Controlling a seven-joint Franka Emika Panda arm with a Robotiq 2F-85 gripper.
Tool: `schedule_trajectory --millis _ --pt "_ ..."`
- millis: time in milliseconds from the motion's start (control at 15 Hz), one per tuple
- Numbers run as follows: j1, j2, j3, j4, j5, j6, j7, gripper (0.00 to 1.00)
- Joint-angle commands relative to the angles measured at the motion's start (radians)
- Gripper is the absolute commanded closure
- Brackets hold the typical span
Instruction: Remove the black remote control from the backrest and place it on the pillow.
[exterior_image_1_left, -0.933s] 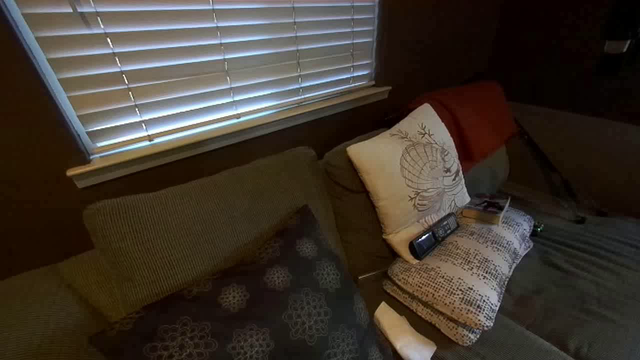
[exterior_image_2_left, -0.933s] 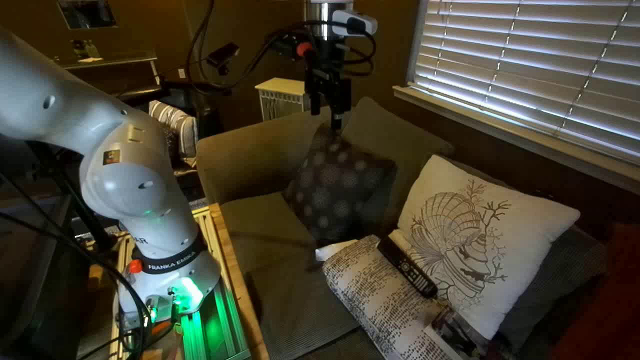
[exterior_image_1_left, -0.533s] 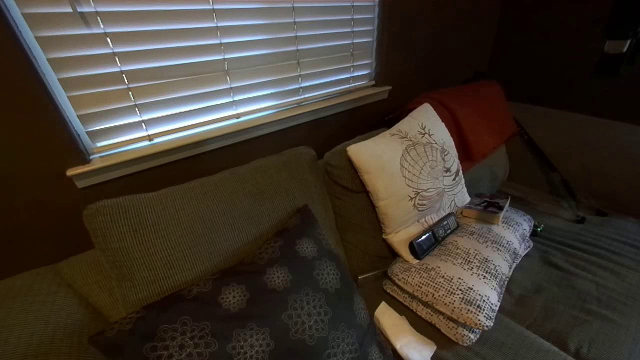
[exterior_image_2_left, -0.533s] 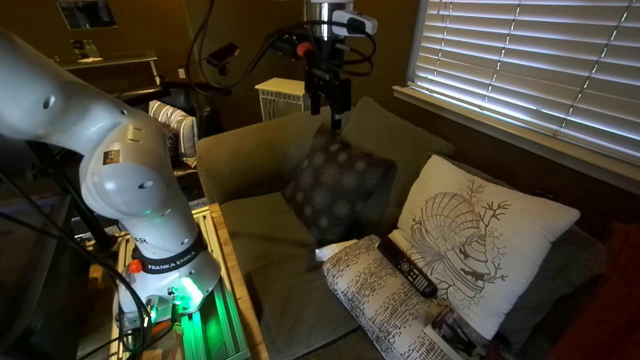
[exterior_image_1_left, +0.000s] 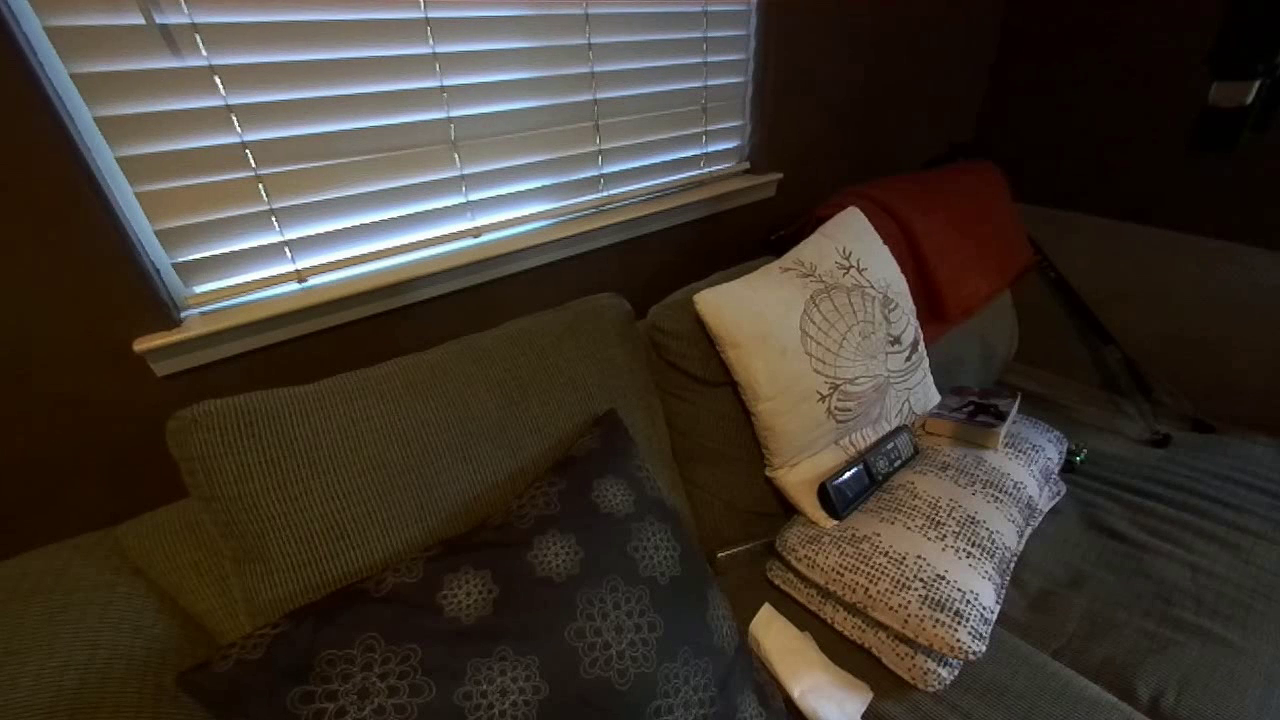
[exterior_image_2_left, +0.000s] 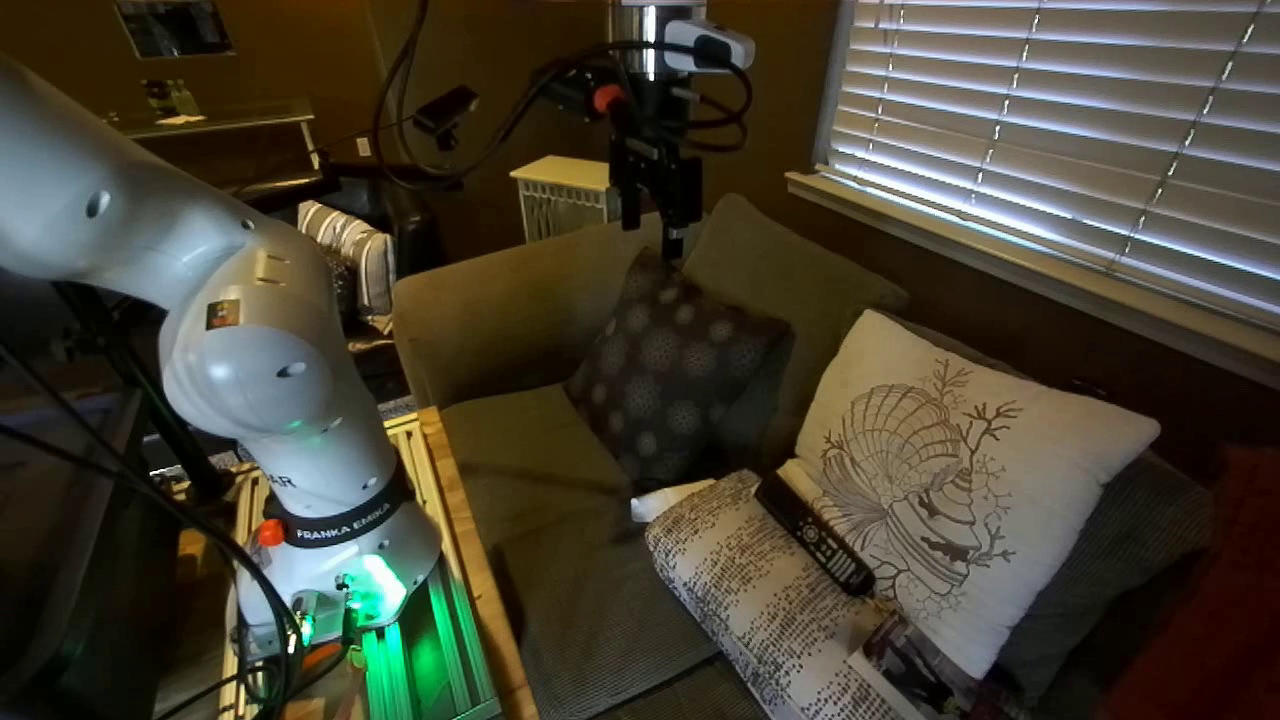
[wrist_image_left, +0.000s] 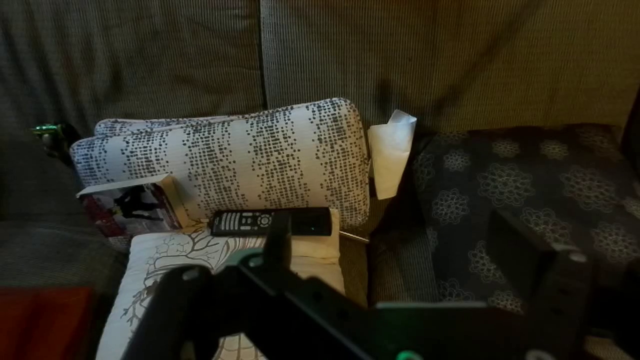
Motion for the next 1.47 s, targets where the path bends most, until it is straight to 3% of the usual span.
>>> schedule_trajectory --millis 0,400,733,1000,1400 --pt "-0.003 0.000 0.003 0.002 0.002 -0.002 -0.001 0.00" --pt "-0.032 0.072 -0.017 0.081 0.061 0.043 0.102 0.00" --pt "-0.066 0.211 -0.031 0.238 0.090 0.095 0.183 0.00" --pt "-0.074 0.332 -0.053 0.377 0.081 0.110 0.151 0.00" --pt "-0.094 0.480 -0.114 0.548 0.049 0.100 -0.013 0.00"
